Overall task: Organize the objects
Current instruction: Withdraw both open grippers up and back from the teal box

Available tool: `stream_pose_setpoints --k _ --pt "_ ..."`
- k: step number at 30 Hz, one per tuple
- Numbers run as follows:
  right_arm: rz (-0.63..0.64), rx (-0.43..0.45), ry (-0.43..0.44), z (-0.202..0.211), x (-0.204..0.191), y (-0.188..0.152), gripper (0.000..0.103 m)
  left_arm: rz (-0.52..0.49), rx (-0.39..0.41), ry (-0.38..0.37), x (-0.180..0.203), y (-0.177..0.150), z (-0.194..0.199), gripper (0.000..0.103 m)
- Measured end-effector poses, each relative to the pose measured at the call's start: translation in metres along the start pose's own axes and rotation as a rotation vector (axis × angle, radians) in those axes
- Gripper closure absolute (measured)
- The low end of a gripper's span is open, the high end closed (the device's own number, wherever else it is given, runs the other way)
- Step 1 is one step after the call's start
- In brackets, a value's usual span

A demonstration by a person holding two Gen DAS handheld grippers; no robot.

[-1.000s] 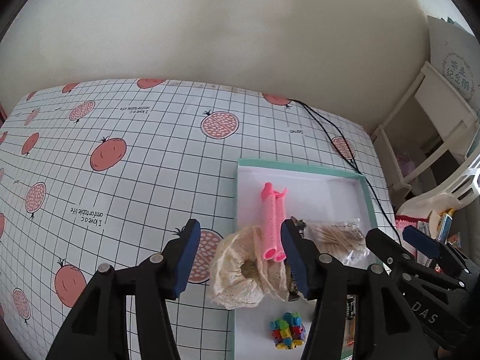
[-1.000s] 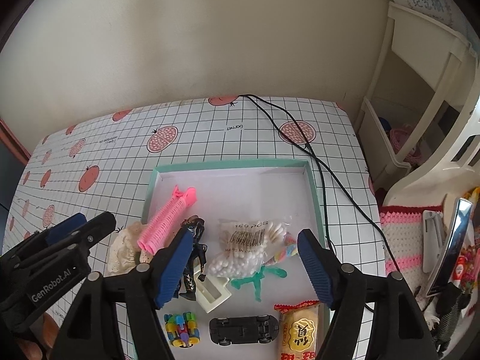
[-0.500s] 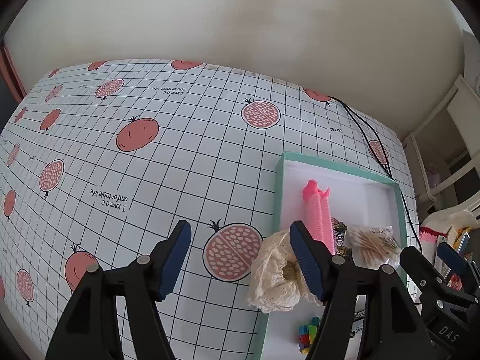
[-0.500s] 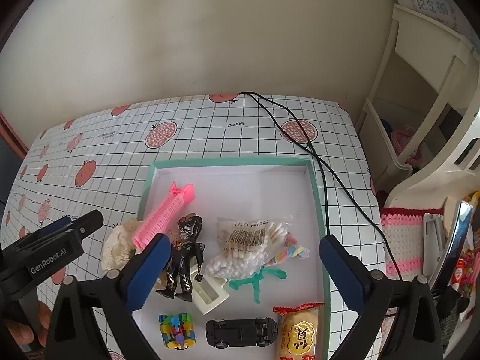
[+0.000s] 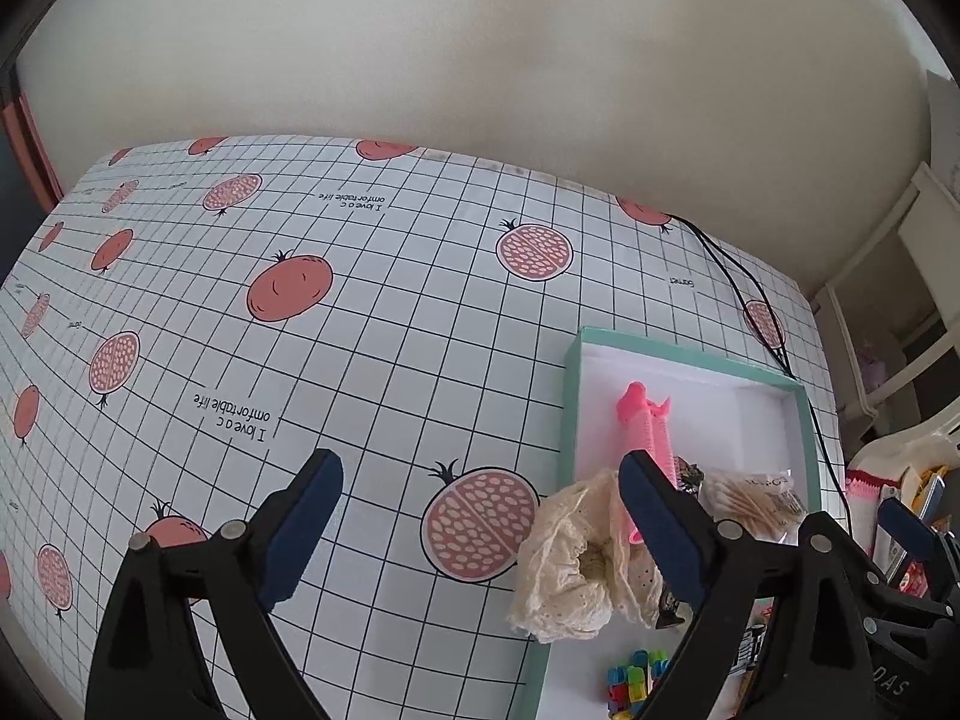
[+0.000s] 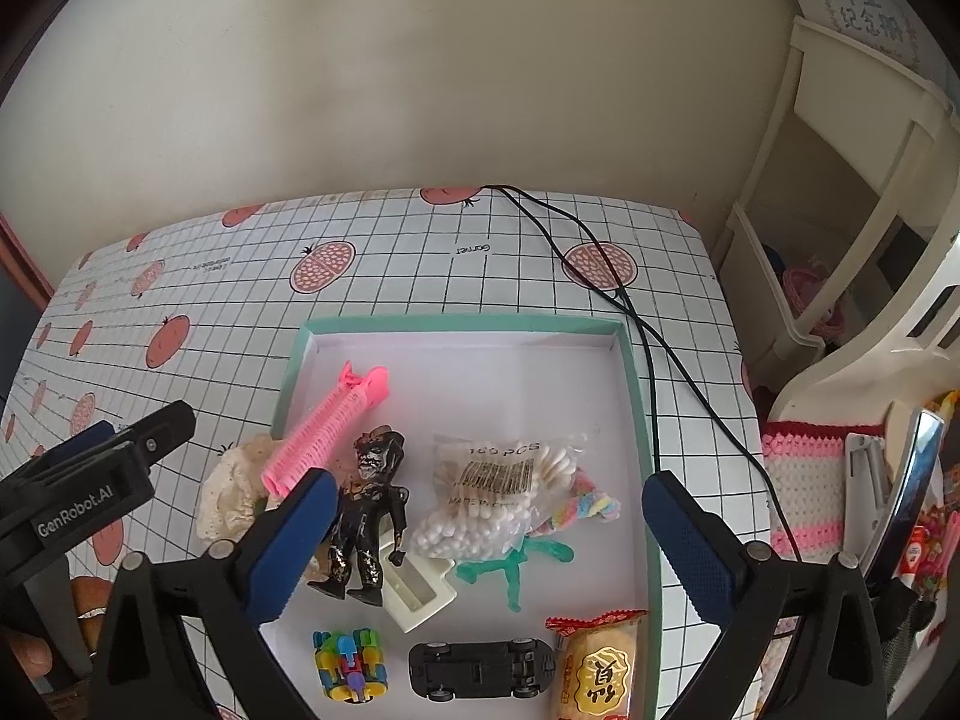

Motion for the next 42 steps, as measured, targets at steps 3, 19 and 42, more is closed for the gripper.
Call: stream_pose_setpoints --k 3,19,42 --pt "0.004 0.000 -0.001 0.000 -0.001 0.000 0.000 -0.003 0.003 0.003 0.000 0.000 0.001 0.009" --pt "0.031 0.027 -0.058 0.020 -0.013 -0.004 0.000 -0.029 0.029 -0.016 -0.005 -0.002 0.025 0.009" --pt "-0.056 0.086 -0.005 0.075 -0.014 -0.090 0.000 -0.092 0.104 0.020 -0.036 -0.070 0.089 0.009"
Point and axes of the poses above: each gripper's, at about its wrist camera, not at the fingertips, and z roughly against the way its jaws point, x to its right, y to its top, the point moved 1 cm from there along -z, roughly the way its jaws point, and after that the axes turned 5 degrees about -z, right-handed, at the moved point
